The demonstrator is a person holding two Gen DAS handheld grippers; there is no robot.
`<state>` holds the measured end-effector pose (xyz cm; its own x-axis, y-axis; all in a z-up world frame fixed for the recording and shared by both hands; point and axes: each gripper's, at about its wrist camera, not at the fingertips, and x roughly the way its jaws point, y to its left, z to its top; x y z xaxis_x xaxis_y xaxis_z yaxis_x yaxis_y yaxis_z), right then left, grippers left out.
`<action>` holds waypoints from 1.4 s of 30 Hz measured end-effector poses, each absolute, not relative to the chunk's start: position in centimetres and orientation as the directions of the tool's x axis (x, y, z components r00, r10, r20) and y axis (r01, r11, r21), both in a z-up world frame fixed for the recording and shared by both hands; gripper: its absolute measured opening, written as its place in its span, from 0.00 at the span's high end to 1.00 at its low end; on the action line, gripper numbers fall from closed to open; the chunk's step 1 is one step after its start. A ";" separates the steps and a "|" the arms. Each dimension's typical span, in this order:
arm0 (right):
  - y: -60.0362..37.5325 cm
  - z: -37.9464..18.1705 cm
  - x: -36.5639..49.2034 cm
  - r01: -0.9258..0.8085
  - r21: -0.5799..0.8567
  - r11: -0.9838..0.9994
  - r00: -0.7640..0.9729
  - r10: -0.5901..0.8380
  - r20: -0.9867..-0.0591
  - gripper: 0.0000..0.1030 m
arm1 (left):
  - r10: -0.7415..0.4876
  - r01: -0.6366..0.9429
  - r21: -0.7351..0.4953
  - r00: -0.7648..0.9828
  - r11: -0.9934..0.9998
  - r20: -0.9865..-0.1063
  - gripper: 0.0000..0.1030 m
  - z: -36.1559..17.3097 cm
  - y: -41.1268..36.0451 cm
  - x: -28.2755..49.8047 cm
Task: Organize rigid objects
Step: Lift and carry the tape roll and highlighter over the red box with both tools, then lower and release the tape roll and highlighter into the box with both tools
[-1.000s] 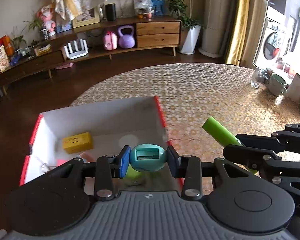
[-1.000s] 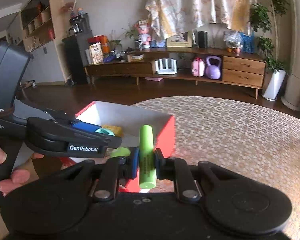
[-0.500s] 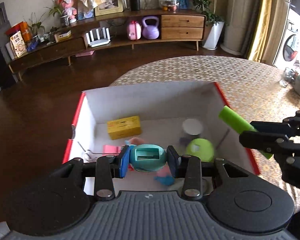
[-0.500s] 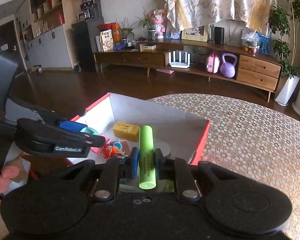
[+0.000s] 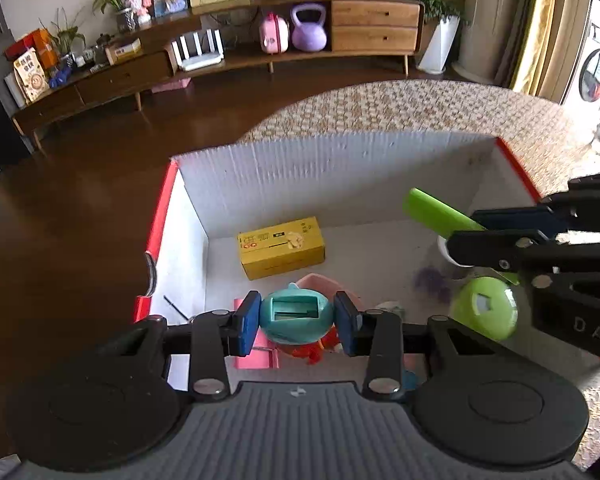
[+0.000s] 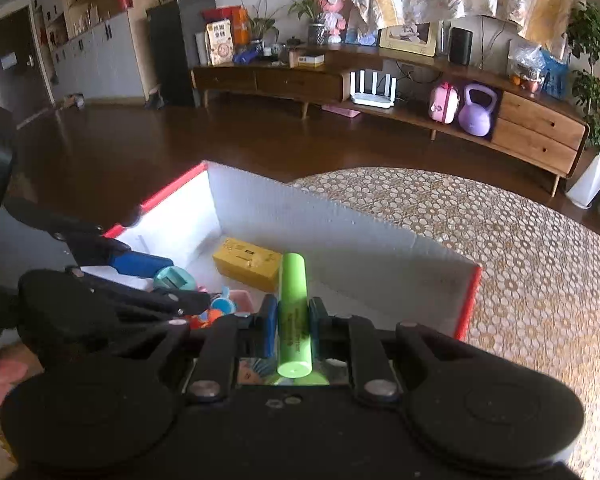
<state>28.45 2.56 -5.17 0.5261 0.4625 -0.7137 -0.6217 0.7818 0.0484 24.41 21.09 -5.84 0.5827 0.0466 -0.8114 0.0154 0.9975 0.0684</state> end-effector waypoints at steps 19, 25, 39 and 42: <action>4.0 -7.4 28.4 -0.653 0.025 0.757 0.467 0.428 -0.773 0.73 | 0.033 0.026 0.054 0.520 0.998 -0.854 0.61 -8.8 21.4 26.0; 2.5 -5.7 27.3 -0.649 0.068 0.758 0.474 0.472 -0.743 0.64 | 0.054 -0.012 0.057 0.542 0.998 -0.839 0.51 -8.2 21.3 24.8; -1.4 -1.8 23.5 -0.654 0.144 0.742 0.503 0.569 -0.651 0.53 | 0.085 -0.018 0.099 0.676 0.995 -0.732 0.38 -3.6 19.3 20.5; -2.4 -1.2 22.7 -0.654 0.163 0.738 0.506 0.588 -0.631 0.43 | 0.078 -0.024 0.084 0.683 0.996 -0.726 0.38 -3.0 19.1 19.6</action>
